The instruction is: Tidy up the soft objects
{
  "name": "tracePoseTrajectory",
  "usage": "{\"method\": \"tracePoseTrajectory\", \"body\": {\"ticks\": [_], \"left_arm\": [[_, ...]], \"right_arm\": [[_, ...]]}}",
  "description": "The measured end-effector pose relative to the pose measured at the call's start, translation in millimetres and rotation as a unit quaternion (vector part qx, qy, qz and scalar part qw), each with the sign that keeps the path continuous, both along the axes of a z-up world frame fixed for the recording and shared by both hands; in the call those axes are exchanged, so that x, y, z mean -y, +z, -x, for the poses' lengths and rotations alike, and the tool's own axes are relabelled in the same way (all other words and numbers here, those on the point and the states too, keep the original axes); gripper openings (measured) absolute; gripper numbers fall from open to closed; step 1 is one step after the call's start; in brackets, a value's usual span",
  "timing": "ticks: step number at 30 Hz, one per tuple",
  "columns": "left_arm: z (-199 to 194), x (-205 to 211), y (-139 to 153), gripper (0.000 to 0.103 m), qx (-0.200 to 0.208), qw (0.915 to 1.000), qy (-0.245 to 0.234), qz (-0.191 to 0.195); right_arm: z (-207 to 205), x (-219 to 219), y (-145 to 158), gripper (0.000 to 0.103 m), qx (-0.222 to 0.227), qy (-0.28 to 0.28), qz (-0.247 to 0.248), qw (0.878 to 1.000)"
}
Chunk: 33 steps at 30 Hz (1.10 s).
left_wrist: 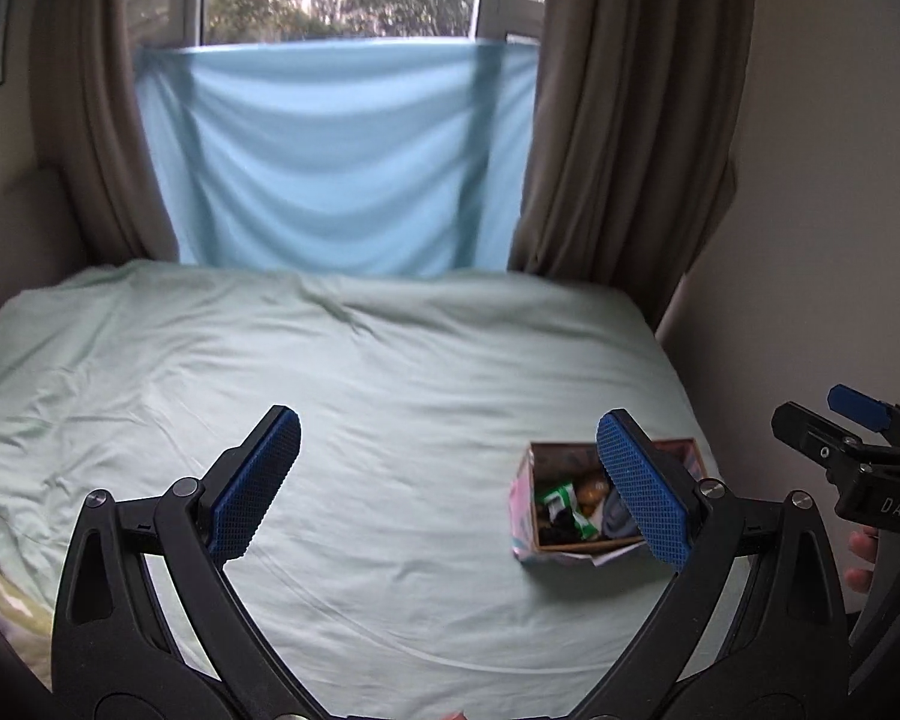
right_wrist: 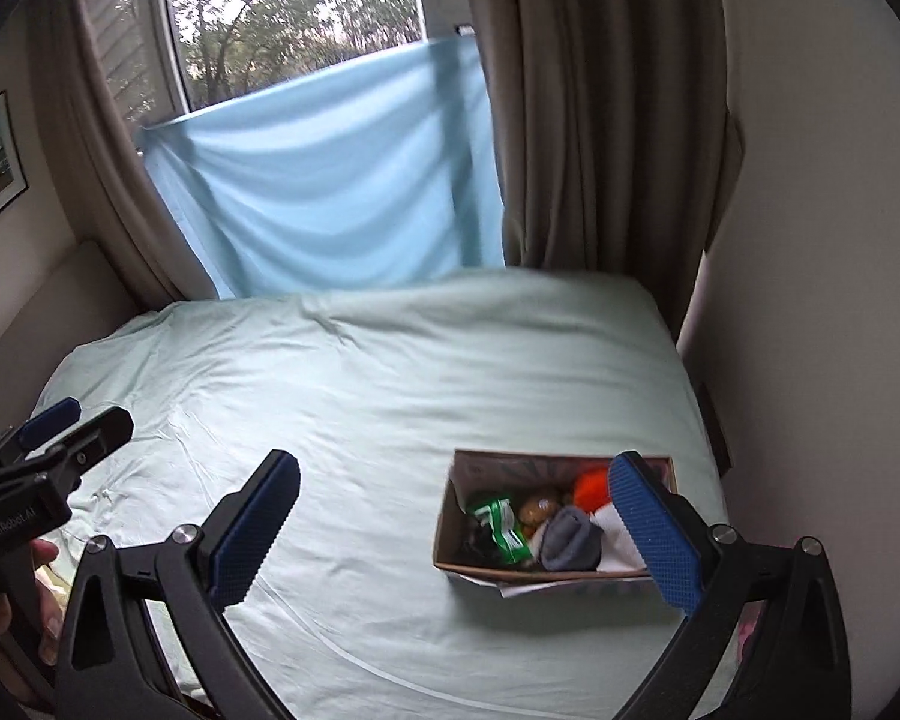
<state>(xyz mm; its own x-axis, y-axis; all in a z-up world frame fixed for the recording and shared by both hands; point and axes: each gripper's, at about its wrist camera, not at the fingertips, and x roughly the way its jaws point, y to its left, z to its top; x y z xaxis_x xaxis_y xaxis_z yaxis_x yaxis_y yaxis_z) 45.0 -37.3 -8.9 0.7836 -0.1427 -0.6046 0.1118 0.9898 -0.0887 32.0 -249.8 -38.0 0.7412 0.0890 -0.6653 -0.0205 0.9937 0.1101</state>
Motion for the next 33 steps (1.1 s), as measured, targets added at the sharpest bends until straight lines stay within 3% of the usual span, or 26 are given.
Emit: {"method": "tracePoseTrajectory", "body": {"ticks": [7, 16, 33], "left_arm": [[34.3, -35.1, 30.1, 0.103, 0.063, 0.9979, 0.013, -0.001], [54.6, -42.4, 35.0, 0.103, 0.104, 0.9943, 0.001, -0.020], [48.0, -38.3, 36.7, 0.103, 0.114, 0.9932, -0.016, -0.015]], "right_arm": [[26.5, -37.8, 30.4, 0.103, 0.061, -0.006, 0.013, 0.998], [43.5, -57.3, 39.0, 0.102, 0.093, -0.022, 0.022, 0.995], [44.6, -58.3, 37.1, 0.102, 0.105, -0.036, 0.036, 0.993]]}}
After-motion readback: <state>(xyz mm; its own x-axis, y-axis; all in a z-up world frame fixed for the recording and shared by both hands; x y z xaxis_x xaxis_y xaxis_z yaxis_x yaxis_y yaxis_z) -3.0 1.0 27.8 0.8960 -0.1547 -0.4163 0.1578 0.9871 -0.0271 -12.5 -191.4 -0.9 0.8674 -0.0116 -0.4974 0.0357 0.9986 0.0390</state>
